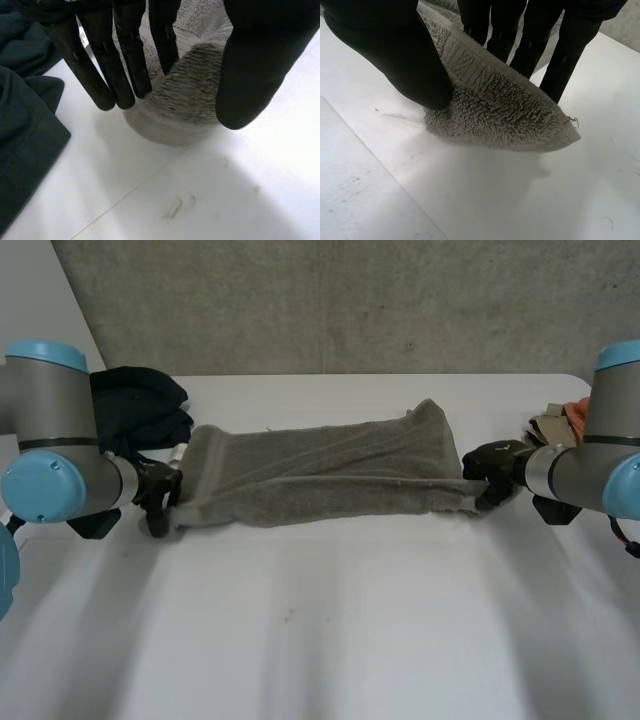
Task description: Fold the laundry.
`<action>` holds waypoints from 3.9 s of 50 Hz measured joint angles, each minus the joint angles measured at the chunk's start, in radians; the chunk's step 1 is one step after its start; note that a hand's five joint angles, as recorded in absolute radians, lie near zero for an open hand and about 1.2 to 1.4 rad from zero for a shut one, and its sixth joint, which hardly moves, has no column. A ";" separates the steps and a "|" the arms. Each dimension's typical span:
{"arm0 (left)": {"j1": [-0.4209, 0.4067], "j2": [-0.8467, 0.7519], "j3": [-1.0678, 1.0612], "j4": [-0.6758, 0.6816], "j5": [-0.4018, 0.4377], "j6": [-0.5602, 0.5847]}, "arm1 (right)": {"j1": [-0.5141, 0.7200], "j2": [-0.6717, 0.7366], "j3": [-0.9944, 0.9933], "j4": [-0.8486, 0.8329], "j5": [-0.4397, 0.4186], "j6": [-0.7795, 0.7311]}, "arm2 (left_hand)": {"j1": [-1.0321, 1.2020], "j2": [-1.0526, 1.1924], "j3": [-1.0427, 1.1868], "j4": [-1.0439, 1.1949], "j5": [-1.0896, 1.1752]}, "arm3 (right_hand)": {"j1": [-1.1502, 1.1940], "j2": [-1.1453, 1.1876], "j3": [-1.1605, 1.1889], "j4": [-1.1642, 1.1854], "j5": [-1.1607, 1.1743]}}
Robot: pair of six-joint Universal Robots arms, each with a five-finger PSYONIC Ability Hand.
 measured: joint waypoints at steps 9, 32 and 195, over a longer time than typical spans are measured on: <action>-0.008 0.085 0.006 -0.008 -0.038 0.022 | -0.013 -0.155 0.117 0.000 -0.017 -0.060 | 0.376 0.427 0.421 0.443 0.410 | 0.000 0.000 0.000 0.000 0.000; -0.005 0.574 -0.314 0.026 -0.061 0.307 | -0.002 -0.564 0.315 0.259 0.089 -0.374 | 0.376 0.427 0.425 0.444 0.410 | 0.000 0.000 0.006 0.002 0.000; 0.021 0.011 -0.277 0.642 0.014 0.162 | 0.060 -0.280 0.718 -0.562 0.150 -0.198 | 0.381 0.403 0.394 0.415 0.396 | 0.000 0.000 0.006 0.006 0.037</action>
